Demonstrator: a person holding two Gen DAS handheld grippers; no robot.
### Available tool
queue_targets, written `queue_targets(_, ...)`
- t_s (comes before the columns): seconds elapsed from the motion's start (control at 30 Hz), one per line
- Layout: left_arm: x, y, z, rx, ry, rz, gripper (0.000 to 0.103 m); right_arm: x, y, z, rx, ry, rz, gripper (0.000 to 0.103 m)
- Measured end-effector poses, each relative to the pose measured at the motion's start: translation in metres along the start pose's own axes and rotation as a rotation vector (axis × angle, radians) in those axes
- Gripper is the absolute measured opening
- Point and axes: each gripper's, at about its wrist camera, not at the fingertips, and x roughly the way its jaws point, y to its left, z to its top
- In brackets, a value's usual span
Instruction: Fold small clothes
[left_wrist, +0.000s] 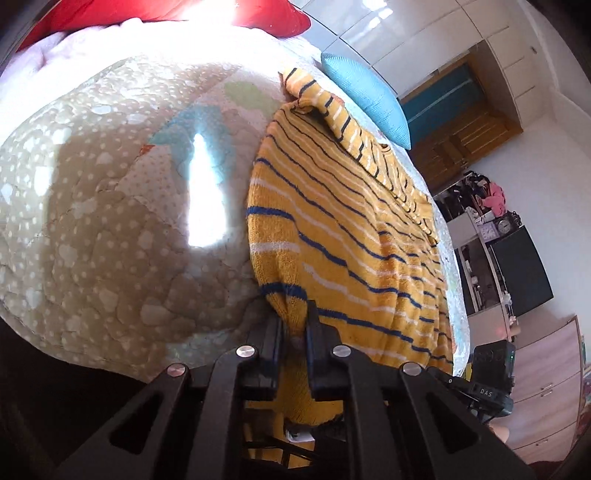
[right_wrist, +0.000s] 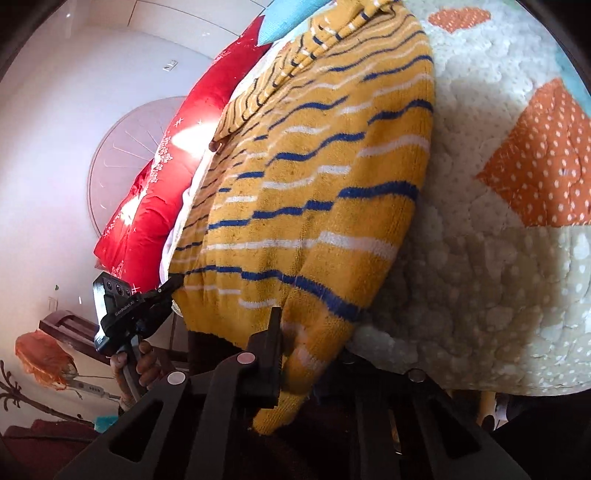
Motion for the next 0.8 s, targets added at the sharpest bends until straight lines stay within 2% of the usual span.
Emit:
queue_targets(0.17, -0.022, -0.031, 0.013, 0.047, -0.060, -0.050, 0.010, -0.027, 0.024, 0.019, -0.034, -0.064, 0.102, 0.010)
queue_targets(0.33, -0.015, -0.065, 0.072, 0.099, -0.109, -0.096, 0.010, -0.048, 0.038, 0.081, -0.069, -0.161, 0.157, 0.010)
queue_targets(0.43, 0.014, -0.080, 0.124, 0.117, -0.134, -0.095, 0.010, -0.045, 0.037, 0.137, -0.075, -0.238, 0.119, 0.010)
queue_targets(0.5, 0.043, -0.087, 0.158, 0.111, -0.128, -0.074, 0.010, -0.035, 0.029, 0.178, -0.049, -0.268, 0.111, 0.010)
queue_targets(0.6, 0.092, -0.090, 0.204, 0.089, -0.107, -0.018, 0.010, -0.014, 0.014, 0.229, -0.008, -0.297, 0.050, 0.010)
queue_targets(0.7, 0.138, -0.083, 0.236, 0.053, -0.069, 0.040, 0.010, 0.005, -0.010, 0.270, 0.072, -0.300, 0.022, 0.013)
queue_targets(0.8, 0.165, -0.064, 0.253, -0.042, -0.024, 0.018, 0.012, 0.021, -0.033, 0.297, 0.167, -0.296, 0.063, 0.013)
